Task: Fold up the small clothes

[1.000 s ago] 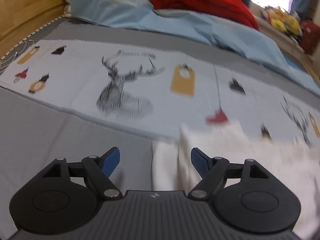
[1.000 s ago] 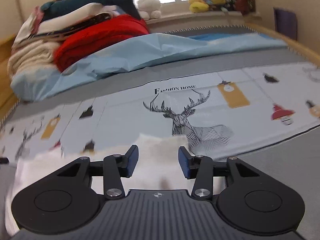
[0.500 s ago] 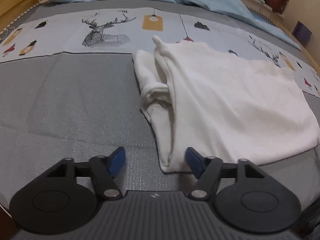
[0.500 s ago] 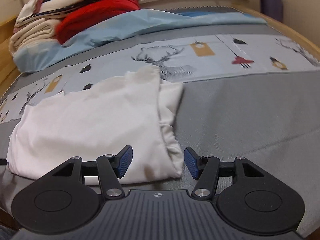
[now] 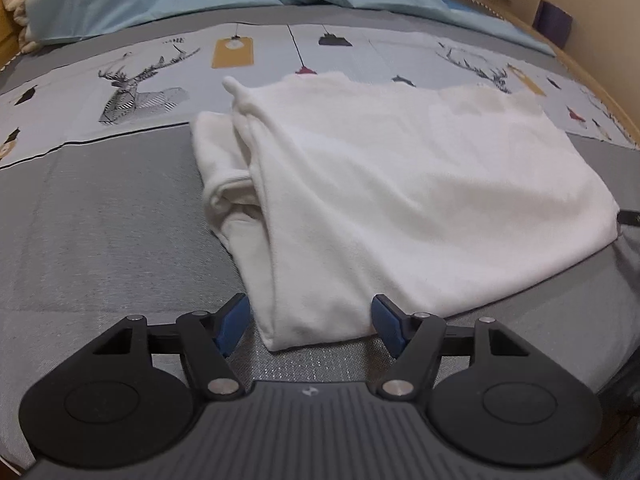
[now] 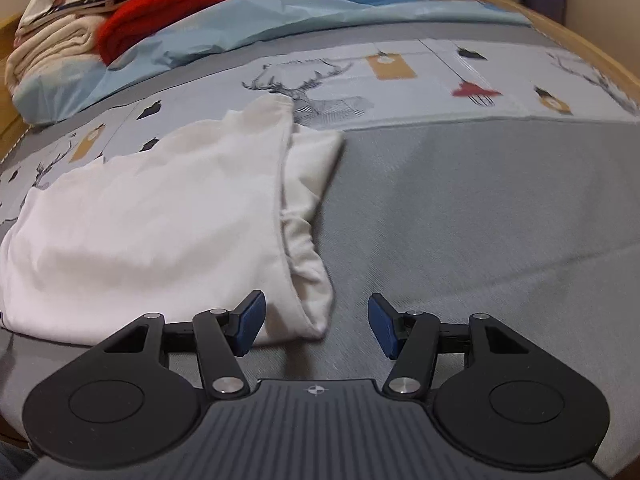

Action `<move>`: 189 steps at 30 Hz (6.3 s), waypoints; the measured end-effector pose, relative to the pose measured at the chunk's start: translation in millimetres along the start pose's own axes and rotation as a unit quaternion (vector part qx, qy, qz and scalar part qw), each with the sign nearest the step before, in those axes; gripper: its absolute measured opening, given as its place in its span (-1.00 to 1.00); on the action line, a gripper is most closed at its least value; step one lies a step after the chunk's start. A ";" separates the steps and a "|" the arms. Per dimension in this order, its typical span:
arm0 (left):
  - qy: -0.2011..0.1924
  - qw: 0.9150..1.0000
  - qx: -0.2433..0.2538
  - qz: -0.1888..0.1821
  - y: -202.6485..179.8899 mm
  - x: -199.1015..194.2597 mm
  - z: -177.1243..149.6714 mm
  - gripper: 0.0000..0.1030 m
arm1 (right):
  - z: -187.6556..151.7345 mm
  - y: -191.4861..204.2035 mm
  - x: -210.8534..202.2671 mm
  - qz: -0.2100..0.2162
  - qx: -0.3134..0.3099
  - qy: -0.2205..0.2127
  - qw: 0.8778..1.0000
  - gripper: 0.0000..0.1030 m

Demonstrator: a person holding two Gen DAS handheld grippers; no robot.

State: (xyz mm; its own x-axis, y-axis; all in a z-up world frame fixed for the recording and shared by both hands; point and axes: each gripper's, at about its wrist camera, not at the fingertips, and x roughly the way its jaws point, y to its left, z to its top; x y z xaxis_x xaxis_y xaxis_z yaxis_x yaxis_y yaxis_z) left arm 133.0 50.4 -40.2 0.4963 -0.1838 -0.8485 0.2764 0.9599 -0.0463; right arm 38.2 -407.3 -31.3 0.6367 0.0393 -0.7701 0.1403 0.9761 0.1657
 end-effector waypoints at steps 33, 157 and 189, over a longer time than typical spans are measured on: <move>-0.042 0.988 -0.110 0.101 -10.8 -54.5 -34.8 0.65 | -12.1 -7.5 -46.2 0.027 0.132 -0.065 0.989 0.10; 0.021 0.936 -0.325 0.130 127.6 -41.8 -31.5 0.65 | -84.9 402.2 46.6 0.146 -0.390 -0.103 0.903 -0.51; -0.068 0.974 -0.144 0.164 -27.3 -85.6 -44.7 0.68 | -60.7 232.1 -34.7 0.174 -0.204 -0.093 0.959 0.23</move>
State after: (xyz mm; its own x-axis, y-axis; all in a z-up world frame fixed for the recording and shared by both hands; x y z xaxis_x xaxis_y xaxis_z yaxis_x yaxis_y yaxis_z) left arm 46.2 49.4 10.0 0.6281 0.1354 -0.7663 -0.1478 0.9876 0.0533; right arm 2.6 -169.2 -3.5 0.7210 0.3752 -0.5825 -0.3886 0.9150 0.1083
